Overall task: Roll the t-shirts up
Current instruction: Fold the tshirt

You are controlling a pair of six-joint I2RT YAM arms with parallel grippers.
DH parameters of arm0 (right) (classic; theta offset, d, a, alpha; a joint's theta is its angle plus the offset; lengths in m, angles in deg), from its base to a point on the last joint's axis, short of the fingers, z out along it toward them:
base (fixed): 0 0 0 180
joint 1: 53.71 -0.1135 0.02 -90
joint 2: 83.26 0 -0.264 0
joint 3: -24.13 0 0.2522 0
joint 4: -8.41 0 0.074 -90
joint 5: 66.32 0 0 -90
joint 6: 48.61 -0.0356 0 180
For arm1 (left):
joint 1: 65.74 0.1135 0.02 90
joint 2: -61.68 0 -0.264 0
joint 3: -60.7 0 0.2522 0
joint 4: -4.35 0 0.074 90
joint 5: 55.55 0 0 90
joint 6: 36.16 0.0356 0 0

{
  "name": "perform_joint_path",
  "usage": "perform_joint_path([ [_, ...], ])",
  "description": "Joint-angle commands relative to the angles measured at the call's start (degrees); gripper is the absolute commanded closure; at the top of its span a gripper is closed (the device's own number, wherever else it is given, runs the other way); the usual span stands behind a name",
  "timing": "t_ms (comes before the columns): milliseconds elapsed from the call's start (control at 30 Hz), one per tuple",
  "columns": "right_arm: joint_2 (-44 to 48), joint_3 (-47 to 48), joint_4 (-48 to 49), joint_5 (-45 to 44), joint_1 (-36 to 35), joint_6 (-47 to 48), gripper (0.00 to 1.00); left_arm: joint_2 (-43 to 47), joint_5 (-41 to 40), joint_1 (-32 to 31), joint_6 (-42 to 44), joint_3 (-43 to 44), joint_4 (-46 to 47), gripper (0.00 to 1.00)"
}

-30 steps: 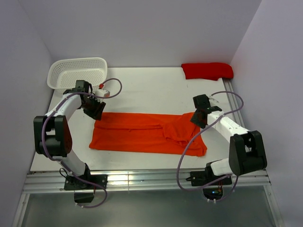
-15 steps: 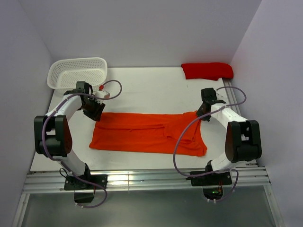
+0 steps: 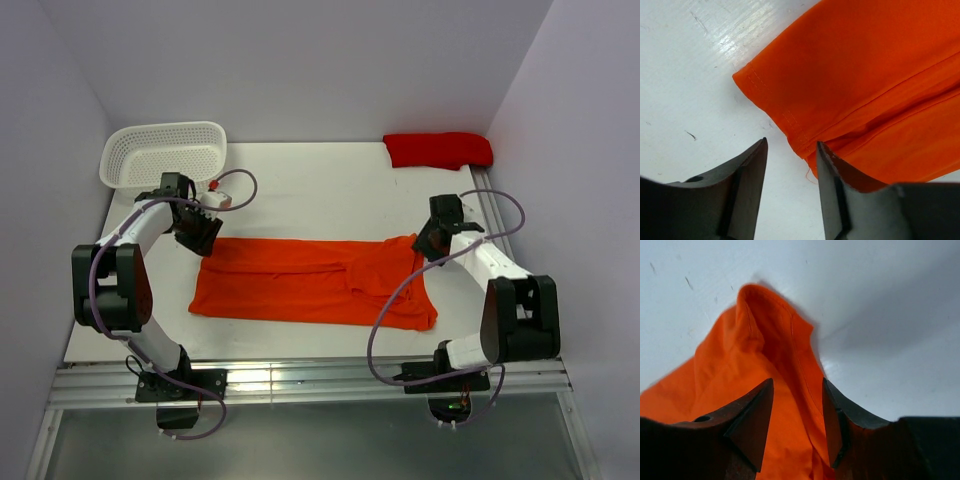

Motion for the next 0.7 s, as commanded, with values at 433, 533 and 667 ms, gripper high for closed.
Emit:
perform_joint_path([
  [433, 16.61, -14.31, 0.40, 9.79, -1.27, -1.01, 0.26, 6.23, 3.03, 2.07, -0.09, -0.80, -0.32, 0.44],
  [533, 13.19, -13.25, -0.83, 8.21, -2.15, -1.79, 0.26, 7.02, 3.82, 1.99, 0.44, -0.71, -0.94, 0.43],
  [667, 8.09, -12.11, -1.44, 5.66, -3.56, -2.42, 0.30, 7.98, 4.35, 2.07, 0.97, -0.71, -1.29, 0.43],
])
